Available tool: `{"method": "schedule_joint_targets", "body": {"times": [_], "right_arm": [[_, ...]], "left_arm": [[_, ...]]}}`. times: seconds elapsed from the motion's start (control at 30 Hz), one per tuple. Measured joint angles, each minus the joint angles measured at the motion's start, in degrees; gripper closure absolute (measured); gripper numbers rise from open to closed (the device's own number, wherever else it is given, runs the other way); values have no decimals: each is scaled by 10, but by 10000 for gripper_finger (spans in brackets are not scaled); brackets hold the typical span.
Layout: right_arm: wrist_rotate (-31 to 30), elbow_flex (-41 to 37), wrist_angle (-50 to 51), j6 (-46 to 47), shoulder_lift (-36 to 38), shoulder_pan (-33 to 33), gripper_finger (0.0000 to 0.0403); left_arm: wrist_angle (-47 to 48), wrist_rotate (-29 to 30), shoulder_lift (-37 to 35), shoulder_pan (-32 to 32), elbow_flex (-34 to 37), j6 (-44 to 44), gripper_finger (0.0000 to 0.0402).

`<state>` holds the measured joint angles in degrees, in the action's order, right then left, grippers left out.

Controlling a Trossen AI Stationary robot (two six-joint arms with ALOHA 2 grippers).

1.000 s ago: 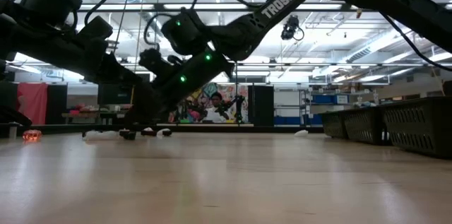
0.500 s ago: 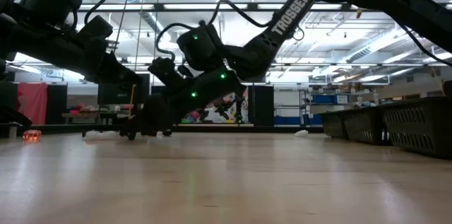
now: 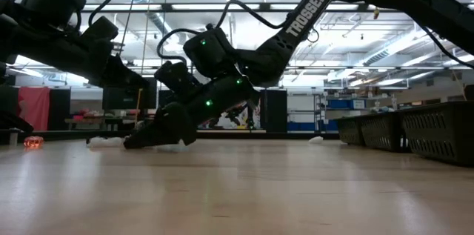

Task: Sort Halloween decoration
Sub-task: Put the black skeleton toy into the bottom bin

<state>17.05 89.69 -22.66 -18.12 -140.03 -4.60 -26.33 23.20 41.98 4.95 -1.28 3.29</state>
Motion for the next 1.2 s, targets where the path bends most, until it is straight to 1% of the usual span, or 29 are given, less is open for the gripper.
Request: {"method": "schedule_joint_targets", "body": {"times": [0.07, 0.17, 0.4, 0.57, 0.8, 0.9, 0.97, 1.03, 1.1, 1.2], "right_arm": [[-6, 0, 3, 8, 4, 0, 283], [-16, 1, -8, 30, 11, -4, 285], [-24, 2, -57, 44, 26, -4, 260], [-22, 2, -39, 51, 25, -8, 226], [-6, -9, -37, 80, 23, -25, 152], [8, -37, -75, 80, 23, -26, 134], [23, -61, -125, 79, 23, -24, 132], [21, -88, -161, 76, 24, -20, 136], [6, -110, -177, 72, 23, -18, 145], [3, -129, -187, 71, 23, -19, 164]], "left_arm": [[0, 0, 0, 0, 0, 0, 324], [0, 0, 0, 0, 0, 0, 324], [0, 4, 0, 1, 0, 0, 324], [0, 4, 0, 1, 0, 0, 324], [0, 4, 0, 1, 0, 0, 324], [0, 4, 0, 1, 0, 0, 324], [0, 4, 0, 1, 0, 0, 324], [0, 4, 0, 1, 0, 0, 324], [0, 6, 0, 1, 0, 0, 324], [-4, 8, 0, 1, 0, 0, 324]]}}
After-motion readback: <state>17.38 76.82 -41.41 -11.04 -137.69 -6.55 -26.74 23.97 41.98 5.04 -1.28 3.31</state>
